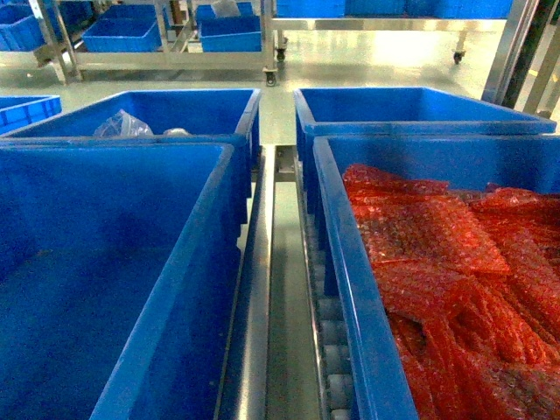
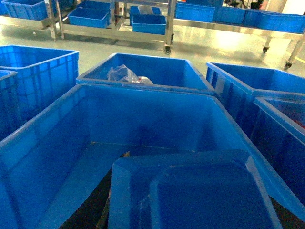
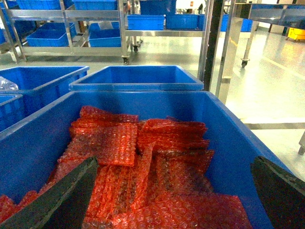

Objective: Pick blue part to blue bin on bottom shelf

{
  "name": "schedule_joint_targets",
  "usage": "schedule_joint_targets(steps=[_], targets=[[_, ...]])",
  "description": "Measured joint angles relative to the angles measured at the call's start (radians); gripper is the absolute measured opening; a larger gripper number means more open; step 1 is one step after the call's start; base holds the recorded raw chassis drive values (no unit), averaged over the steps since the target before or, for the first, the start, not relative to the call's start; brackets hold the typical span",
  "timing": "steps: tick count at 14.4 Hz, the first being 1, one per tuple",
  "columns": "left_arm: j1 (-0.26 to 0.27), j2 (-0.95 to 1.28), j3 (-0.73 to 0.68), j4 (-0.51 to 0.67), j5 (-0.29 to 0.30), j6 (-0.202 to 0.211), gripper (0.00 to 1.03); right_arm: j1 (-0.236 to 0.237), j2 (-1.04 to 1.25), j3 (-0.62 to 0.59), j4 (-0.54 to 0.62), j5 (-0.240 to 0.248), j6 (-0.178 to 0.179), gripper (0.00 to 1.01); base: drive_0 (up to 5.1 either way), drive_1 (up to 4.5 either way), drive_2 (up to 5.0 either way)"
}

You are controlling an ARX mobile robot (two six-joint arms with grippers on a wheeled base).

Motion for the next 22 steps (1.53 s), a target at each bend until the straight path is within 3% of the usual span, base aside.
schedule_joint_targets(steps=[20,22], targets=[[0.0,0.0,0.0,0.0,0.0,0.0,0.44,0.0,0.0,0.0,0.0,0.0,0.0,0.98,0.0,0.0,0.0],[-0.014,0.016,0.0,0.074,-0.039,0.04,0.44,0.0,0.0,0.0,0.0,0.0,0.0,0.98,0.0,0.0,0.0]])
